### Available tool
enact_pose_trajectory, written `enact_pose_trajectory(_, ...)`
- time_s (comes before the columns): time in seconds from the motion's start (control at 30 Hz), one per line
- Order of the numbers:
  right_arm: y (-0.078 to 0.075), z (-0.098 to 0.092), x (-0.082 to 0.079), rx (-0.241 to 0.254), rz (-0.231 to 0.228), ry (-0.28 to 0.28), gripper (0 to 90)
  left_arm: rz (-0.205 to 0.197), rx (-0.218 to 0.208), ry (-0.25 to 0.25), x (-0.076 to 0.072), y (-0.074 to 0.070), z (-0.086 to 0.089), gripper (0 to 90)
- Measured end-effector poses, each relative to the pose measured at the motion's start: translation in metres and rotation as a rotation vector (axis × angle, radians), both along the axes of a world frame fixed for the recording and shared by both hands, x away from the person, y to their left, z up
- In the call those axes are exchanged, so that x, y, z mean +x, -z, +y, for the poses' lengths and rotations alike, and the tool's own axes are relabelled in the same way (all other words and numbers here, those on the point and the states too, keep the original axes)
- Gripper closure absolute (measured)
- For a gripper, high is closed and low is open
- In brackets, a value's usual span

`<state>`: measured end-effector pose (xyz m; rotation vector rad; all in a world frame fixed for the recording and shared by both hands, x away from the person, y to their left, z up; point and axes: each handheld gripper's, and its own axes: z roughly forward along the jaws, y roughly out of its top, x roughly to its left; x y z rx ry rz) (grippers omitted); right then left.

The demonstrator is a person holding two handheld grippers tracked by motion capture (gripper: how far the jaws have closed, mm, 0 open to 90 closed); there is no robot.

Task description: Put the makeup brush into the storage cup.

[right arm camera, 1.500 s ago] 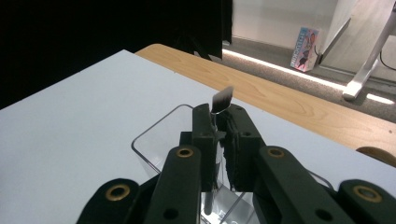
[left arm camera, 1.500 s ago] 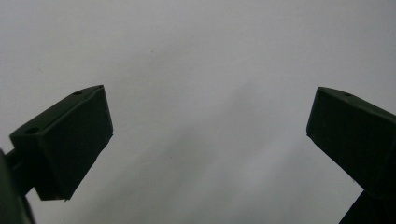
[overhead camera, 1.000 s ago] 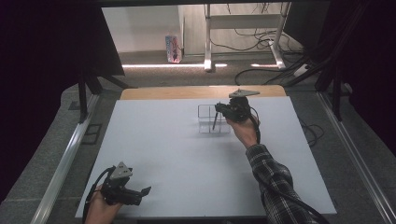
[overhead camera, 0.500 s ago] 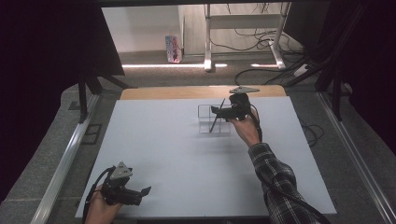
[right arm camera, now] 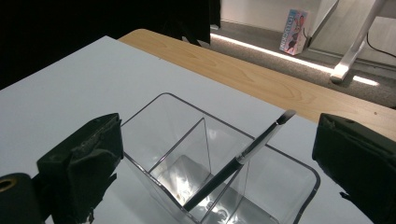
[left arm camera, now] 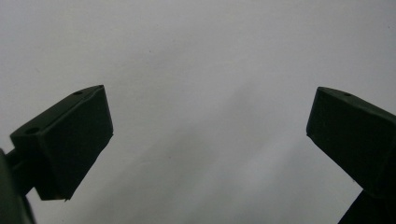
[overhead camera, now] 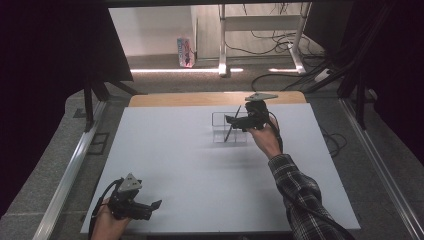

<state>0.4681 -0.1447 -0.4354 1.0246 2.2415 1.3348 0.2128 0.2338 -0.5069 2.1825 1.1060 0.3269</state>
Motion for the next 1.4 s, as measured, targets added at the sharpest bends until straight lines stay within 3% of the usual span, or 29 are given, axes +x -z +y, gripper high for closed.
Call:
enact_pose_trajectory(0.77, -0.01, -0.005, -0.015, -0.037, 0.018, -0.034, 1.7, 0.001, -0.002, -0.003, 0.0, 0.0, 0.001, 1.0)
enact_pose_trajectory(1.4, -0.008, -0.008, -0.043, -0.035, 0.035, -0.075, 1.2, 0.0, -0.005, -0.006, 0.0, 0.0, 0.001, 0.9)
